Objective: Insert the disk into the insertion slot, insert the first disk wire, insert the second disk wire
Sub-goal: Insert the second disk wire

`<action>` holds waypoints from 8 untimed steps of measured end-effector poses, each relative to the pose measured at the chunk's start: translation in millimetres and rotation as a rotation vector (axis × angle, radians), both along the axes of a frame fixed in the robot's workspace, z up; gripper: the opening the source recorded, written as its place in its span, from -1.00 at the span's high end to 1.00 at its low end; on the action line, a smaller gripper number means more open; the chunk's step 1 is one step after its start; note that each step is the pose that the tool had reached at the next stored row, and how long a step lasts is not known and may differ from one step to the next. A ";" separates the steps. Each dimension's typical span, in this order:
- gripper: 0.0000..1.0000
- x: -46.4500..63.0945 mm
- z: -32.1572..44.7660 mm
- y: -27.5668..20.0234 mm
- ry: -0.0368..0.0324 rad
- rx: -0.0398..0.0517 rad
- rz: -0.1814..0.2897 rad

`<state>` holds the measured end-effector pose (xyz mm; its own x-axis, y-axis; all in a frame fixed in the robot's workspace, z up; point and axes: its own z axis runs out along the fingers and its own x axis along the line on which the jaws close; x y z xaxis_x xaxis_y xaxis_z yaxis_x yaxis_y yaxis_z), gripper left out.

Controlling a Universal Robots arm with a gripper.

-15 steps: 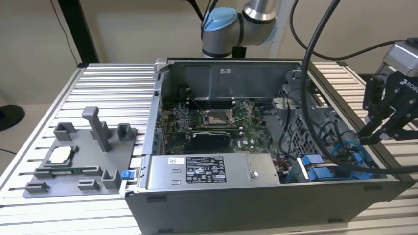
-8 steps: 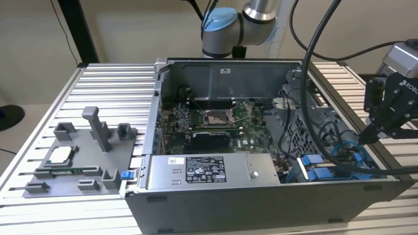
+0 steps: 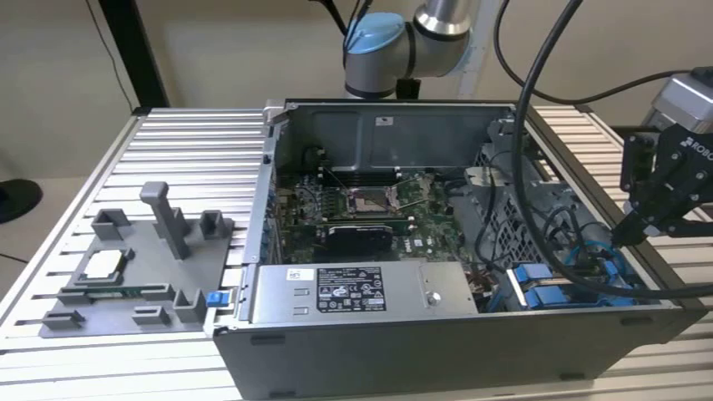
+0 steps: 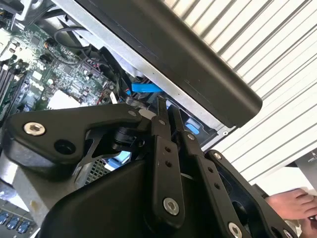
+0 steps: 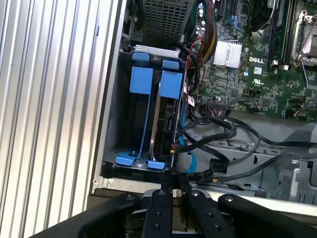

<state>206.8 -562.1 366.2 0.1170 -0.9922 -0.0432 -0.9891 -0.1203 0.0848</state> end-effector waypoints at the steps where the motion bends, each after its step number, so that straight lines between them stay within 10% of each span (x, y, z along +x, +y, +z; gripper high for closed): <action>1: -1.00 0.0 0.0 0.0 -0.0001 0.0000 0.000; 3: -1.00 0.0 0.3 -0.1 -0.0002 0.0000 0.000; 4: 1.00 -0.1 1.1 -0.1 -0.0002 0.0000 0.000; 8: 1.00 -2.4 6.6 0.0 -0.0002 0.0015 -0.001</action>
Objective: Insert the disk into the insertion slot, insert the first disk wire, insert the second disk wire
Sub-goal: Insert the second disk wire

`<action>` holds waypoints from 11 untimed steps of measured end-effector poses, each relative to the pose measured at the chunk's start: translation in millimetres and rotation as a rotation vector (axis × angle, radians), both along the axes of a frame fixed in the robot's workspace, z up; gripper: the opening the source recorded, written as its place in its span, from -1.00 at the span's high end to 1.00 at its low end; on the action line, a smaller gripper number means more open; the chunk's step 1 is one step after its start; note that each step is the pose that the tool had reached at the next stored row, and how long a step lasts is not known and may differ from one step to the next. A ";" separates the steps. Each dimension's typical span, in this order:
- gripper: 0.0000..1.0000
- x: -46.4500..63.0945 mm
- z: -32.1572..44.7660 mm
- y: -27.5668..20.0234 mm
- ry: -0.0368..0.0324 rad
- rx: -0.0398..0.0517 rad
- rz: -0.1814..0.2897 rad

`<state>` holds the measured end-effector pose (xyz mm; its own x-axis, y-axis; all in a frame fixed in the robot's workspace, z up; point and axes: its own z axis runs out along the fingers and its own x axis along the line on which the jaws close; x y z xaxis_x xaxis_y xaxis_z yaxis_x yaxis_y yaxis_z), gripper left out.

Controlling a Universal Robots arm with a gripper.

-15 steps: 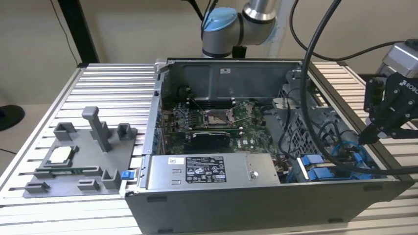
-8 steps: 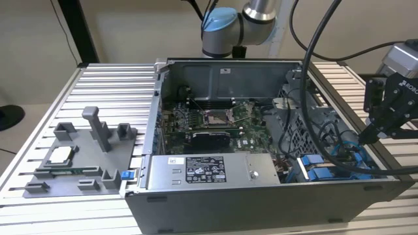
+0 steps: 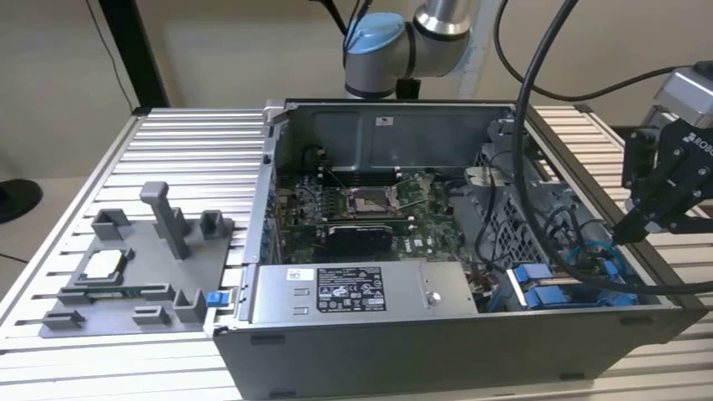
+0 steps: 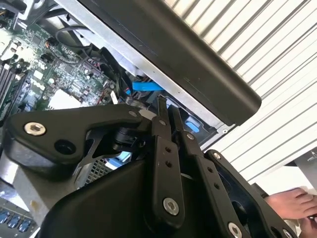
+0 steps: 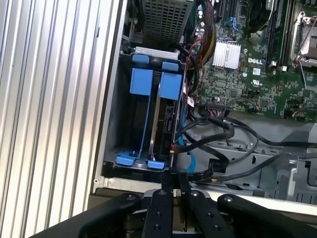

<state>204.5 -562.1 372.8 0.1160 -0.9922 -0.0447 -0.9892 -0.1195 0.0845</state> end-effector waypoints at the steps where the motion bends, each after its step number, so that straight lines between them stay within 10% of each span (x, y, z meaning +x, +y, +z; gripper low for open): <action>1: 1.00 -1.7 1.2 0.1 -0.0001 0.0008 -0.001; 11: 1.00 -15.7 12.3 1.5 -0.0046 0.0047 -0.022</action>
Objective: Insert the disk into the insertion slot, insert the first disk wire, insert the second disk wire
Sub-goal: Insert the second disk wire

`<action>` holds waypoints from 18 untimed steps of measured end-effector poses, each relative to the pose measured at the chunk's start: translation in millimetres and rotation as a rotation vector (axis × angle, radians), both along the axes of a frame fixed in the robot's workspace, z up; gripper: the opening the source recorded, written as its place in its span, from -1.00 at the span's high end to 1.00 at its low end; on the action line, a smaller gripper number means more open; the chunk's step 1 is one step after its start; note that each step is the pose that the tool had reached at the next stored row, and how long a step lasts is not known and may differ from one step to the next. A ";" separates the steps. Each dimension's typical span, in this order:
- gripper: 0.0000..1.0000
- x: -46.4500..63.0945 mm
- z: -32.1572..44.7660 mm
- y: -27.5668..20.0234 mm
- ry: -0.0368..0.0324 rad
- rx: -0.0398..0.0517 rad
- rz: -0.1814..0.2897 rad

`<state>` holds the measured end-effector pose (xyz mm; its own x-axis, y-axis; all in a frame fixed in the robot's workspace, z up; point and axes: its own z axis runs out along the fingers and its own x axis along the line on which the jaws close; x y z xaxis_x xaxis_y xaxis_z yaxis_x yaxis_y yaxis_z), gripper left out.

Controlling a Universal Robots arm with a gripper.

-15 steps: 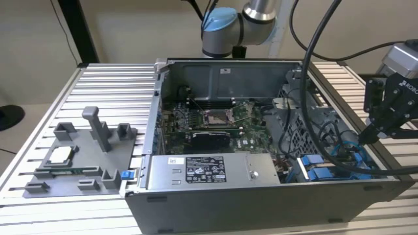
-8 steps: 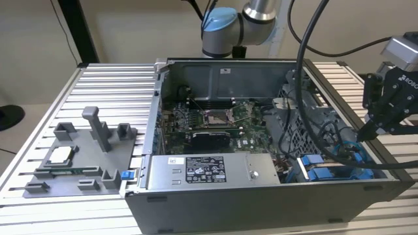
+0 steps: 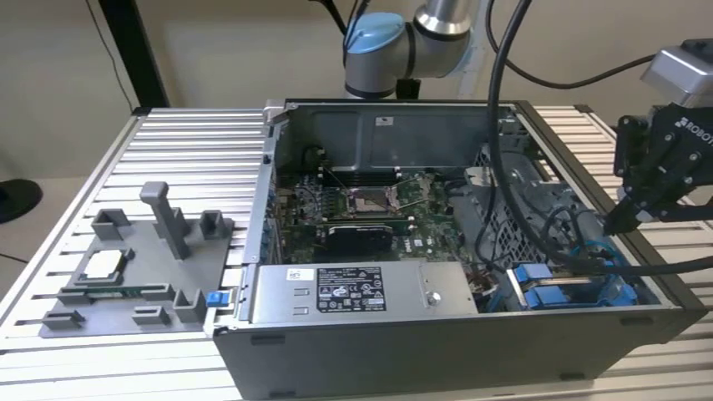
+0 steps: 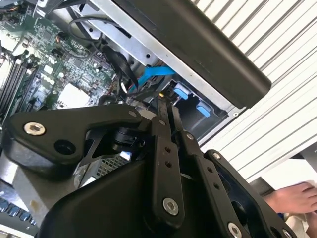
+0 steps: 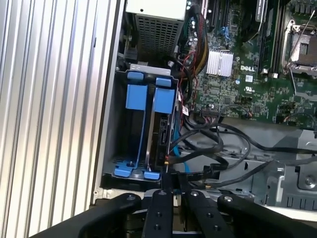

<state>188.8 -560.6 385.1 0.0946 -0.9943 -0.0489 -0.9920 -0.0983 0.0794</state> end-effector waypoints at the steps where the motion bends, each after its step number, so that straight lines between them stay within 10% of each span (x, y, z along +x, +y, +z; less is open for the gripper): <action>1: 1.00 -1.2 1.6 0.2 0.0000 0.0005 -0.002; 18: 1.00 -35.9 15.9 0.4 -0.0003 0.0032 -0.014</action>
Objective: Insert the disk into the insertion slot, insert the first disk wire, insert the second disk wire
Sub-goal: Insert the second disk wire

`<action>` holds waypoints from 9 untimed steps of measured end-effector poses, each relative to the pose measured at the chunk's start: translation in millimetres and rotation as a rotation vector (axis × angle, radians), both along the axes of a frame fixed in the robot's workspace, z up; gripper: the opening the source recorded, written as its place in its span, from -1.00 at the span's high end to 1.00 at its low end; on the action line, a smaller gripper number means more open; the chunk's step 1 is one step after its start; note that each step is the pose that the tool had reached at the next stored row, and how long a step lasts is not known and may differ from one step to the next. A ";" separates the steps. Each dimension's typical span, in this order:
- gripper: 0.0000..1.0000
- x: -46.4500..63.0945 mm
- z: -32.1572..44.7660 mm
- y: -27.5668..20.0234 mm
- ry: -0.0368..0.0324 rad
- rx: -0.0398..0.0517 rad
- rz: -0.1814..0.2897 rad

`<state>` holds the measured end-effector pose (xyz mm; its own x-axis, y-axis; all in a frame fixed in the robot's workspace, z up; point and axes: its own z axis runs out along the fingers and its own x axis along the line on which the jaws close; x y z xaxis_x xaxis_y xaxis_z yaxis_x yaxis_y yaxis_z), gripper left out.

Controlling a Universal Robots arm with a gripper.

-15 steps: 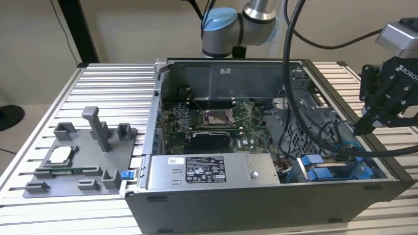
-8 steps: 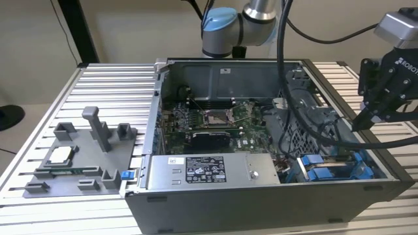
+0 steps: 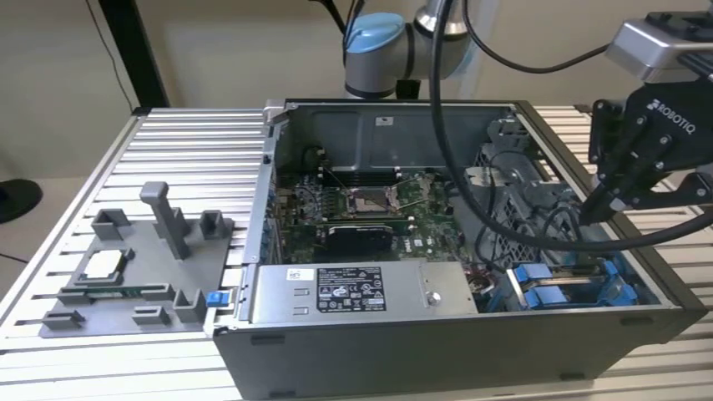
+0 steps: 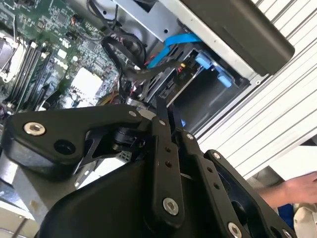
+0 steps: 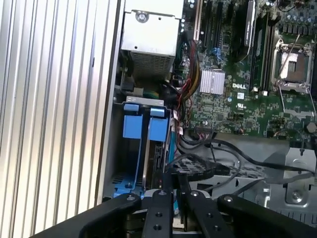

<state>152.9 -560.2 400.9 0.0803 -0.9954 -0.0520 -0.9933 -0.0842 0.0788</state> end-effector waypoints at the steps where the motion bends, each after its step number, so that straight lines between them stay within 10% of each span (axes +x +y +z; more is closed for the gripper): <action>1: 1.00 -1.8 0.0 0.0 0.0000 0.0000 0.000; 9: 1.00 -5.3 -0.7 -0.3 -0.0005 -0.0013 0.000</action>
<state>147.6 -560.6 400.3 0.0803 -0.9955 -0.0507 -0.9934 -0.0841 0.0784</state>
